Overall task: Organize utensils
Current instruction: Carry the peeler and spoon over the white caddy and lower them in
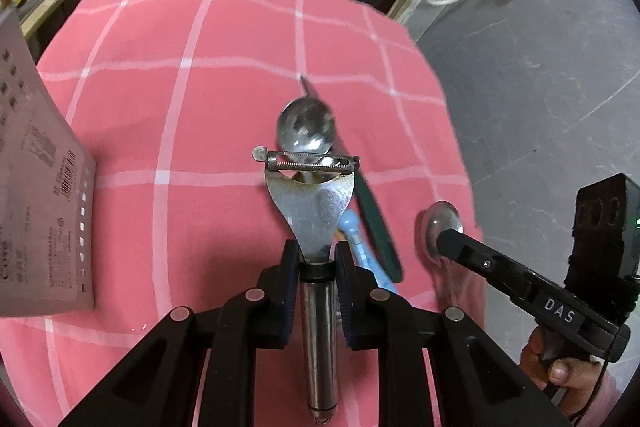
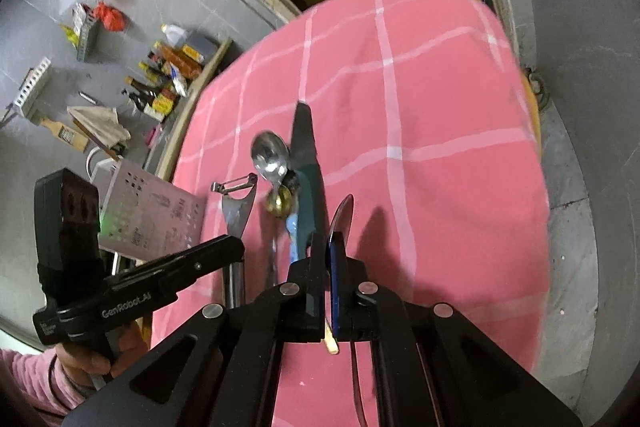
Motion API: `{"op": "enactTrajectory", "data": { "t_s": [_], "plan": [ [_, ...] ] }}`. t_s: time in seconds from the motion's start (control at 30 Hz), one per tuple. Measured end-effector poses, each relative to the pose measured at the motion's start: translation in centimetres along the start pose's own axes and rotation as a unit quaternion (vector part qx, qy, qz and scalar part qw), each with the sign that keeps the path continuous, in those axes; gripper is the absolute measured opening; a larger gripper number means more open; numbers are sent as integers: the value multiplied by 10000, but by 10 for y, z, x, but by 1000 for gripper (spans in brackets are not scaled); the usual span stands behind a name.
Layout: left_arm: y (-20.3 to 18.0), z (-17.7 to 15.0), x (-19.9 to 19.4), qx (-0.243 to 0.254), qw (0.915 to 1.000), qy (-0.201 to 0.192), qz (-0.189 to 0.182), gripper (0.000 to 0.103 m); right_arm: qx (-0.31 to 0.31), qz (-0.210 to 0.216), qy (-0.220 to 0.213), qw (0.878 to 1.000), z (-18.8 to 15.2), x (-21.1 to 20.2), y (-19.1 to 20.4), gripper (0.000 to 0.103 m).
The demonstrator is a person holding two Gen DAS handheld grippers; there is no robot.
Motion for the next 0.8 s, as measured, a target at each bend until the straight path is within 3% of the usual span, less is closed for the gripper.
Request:
{"op": "enactTrajectory", "data": {
  "t_s": [0.27,0.53,0.8],
  "plan": [
    [-22,5,-49,421,9959,-716,-353,17,80,178,-920,9956,11,-53,13,2],
    [-51,20,-113,817,9831,-1483,-697,17,3,495,-1803,9824,25,-111,49,2],
    [-43,39,-191,923,9666,-2329,-547,17,-125,1221,-2484,9609,43,-143,107,3]
  ]
}}
Point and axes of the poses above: each gripper's, at about its wrist camera, not at the fingertips, and x roughly the way its jaws point, y to its left, z to its top, the point moved 1 cm from there along x, roughly the way its jaws point, and after that the axes turned 13 degrees about -z, right-handed, at the moved point
